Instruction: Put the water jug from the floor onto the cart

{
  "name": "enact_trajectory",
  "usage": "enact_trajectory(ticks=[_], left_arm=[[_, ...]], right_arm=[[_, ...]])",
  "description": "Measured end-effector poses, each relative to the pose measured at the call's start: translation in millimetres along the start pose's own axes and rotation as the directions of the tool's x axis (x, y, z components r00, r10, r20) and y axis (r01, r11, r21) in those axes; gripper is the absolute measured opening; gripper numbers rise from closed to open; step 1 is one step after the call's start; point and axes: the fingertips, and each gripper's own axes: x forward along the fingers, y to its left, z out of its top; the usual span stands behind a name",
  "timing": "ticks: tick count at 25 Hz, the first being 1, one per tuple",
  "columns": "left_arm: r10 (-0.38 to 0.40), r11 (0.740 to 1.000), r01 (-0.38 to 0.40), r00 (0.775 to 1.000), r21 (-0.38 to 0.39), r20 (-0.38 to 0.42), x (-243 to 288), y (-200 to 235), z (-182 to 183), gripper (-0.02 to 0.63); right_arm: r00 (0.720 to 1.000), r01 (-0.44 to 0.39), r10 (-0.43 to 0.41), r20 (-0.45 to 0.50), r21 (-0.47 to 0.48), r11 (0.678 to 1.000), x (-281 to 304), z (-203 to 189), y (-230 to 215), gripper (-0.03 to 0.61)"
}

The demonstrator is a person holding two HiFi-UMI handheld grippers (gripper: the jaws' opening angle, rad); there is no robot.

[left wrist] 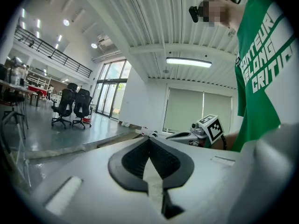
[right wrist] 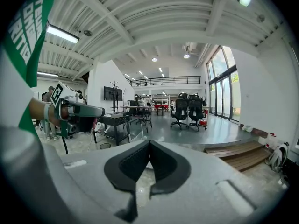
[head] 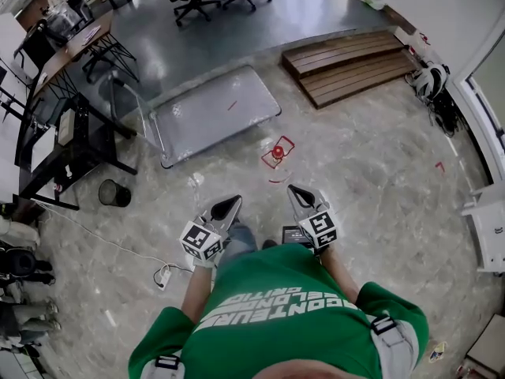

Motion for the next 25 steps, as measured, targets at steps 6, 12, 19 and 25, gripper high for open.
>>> enact_trajectory(ticks=[6,12,19,25], left_arm=[[-0.022,1.0,0.022,1.0,-0.008,0.01,15,4,2,0.01],[-0.021,1.0,0.021,1.0,-0.016,0.011,21,18,4,0.01],[-0.018,1.0,0.019,1.0,-0.021,0.009,29,35,8,0.01],[-0.026,0.999,0.026,1.0,-0.032,0.014,36,57,15,0.011]], right_arm=[[1.0,0.009,-0.01,-0.012,-0.01,1.0,5,3,-14,-0.006],[1.0,0.0,0.0,-0.009,-0.021,1.0,20,12,-15,-0.006],[1.0,-0.005,0.005,-0.018,-0.021,1.0,36,13,-21,-0.008],[1.0,0.009,-0.01,-0.029,-0.014,1.0,53,21,-31,-0.008]])
